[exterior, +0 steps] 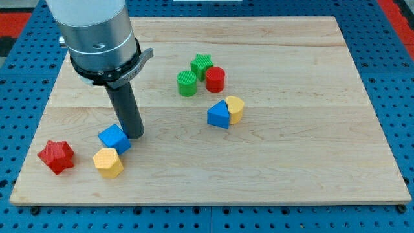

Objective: Push the blue cube and the yellow hexagon into the red star

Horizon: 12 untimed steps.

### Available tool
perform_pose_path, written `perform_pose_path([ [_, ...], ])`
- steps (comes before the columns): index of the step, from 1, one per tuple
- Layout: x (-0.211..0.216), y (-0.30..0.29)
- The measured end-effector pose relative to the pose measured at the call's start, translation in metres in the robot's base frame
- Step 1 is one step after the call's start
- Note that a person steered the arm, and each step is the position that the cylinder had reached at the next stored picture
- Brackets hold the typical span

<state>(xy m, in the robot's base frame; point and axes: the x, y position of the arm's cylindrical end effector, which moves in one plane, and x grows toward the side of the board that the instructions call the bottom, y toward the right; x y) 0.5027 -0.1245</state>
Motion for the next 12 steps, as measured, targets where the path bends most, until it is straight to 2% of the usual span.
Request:
perform_pose_path([
  [1,0.0,0.03],
  [2,0.0,0.035],
  [5,0.0,-0.057],
  [6,0.0,-0.017],
  [7,0.002,0.06],
  [8,0.038,0.068],
  [12,0.07,-0.009],
])
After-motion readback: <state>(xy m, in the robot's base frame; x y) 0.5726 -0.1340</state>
